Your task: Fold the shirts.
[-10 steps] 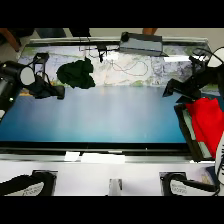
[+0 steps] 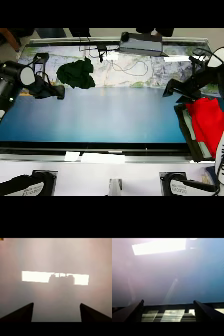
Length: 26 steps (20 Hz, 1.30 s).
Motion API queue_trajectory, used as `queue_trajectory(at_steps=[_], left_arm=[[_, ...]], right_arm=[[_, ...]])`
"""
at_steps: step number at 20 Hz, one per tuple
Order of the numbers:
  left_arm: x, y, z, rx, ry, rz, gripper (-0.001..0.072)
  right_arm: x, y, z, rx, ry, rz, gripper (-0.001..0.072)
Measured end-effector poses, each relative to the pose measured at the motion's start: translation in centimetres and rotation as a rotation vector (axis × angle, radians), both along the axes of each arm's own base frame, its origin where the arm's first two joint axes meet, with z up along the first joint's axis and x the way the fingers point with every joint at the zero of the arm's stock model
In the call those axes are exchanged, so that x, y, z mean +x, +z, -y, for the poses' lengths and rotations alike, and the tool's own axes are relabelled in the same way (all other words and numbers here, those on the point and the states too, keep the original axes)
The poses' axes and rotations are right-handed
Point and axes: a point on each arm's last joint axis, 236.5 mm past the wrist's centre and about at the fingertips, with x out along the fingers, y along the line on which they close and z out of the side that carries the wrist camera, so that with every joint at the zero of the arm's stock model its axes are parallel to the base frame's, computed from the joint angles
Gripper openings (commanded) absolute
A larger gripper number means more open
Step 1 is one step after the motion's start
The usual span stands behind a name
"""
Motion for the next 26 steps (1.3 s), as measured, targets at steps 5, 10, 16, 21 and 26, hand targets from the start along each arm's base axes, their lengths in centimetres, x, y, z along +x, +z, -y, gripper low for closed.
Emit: queue_trajectory(at_steps=[5,10,16,21,26], left_arm=[[0.1,0.0,0.0,-0.001,-0.001,0.005,0.0674],[3.9,1.6,1.3,-0.048,-0.026,0.18,0.0673],[8.4,2.3,2.9,-0.125,-0.035,0.335,0.058],[11.9,-6.4,-2.1,-0.31,0.231,0.086,0.072],[15.6,-11.5,-1.8,-0.744,0.437,-0.034,0.072]], right_arm=[[0.0,0.0,0.0,0.0,0.0,0.0,0.069],[0.2,0.0,0.0,0.0,-0.002,0.01,0.0678],[3.1,0.6,0.2,-0.004,-0.03,0.13,0.0678],[5.2,1.3,0.3,-0.002,-0.052,0.222,0.0678],[5.8,1.6,0.0,0.014,-0.057,0.248,0.066]])
